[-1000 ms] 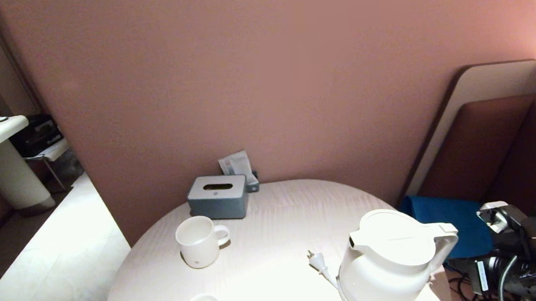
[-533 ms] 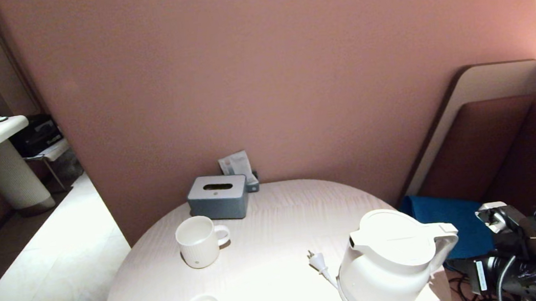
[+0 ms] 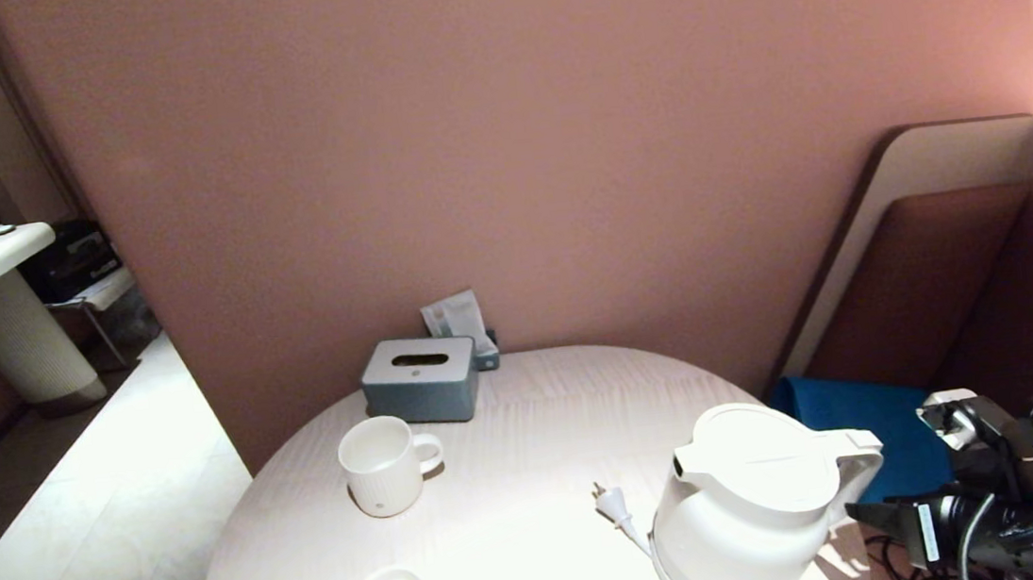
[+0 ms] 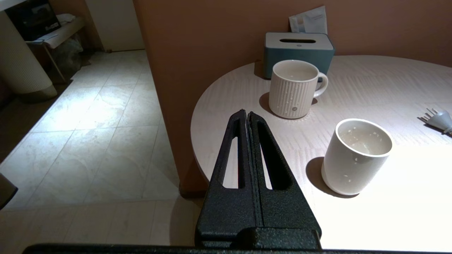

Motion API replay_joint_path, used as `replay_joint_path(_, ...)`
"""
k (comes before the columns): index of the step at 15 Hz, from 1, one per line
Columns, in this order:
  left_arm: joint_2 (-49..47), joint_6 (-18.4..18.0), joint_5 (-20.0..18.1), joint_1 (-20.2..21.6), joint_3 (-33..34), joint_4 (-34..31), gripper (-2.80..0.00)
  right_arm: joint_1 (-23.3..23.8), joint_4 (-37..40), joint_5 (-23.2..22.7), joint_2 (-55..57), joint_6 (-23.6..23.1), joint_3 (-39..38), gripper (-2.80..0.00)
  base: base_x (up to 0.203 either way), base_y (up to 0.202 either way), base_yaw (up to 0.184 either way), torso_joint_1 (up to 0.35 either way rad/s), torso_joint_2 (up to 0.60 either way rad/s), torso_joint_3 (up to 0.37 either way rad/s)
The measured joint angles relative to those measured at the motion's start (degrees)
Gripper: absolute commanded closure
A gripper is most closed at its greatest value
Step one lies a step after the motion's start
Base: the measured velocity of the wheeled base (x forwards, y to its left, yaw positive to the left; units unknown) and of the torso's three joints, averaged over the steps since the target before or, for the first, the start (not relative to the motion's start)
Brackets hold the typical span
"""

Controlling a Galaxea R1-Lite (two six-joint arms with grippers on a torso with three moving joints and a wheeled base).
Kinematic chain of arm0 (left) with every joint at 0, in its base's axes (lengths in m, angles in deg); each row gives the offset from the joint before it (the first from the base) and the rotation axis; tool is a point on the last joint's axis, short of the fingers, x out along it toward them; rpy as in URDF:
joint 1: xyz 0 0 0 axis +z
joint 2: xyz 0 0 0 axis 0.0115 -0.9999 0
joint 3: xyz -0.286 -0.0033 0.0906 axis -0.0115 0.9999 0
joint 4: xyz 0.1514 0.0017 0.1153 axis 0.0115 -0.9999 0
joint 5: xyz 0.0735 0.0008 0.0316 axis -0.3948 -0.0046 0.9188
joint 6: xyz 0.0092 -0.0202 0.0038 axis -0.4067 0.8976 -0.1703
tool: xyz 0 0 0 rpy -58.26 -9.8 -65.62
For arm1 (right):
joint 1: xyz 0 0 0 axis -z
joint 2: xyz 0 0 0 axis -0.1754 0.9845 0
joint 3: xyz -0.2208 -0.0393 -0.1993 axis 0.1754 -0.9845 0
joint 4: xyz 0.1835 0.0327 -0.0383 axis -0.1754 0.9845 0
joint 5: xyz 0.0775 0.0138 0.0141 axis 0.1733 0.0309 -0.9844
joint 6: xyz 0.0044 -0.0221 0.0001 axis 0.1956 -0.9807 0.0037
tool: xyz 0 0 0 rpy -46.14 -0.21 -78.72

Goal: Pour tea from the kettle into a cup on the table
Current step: Pick up the kettle

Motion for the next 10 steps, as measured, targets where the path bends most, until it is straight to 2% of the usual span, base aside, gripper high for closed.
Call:
replay_joint_path(6,0.0,0.0,0.02,0.0,0.0,-0.02,0.0,0.0,-1.1,0.24,2.41,0.05,1.83,-2.8,0.0,0.0,0.0,0.0,0.0,0.0)
replay_joint_path(10,0.0,-0.02,0.02,0.02,0.0,0.0,0.0,0.09,-9.29,1.15,6.62,1.24,0.93,-2.8,0.0,0.0,0.0,0.0,0.0,0.0)
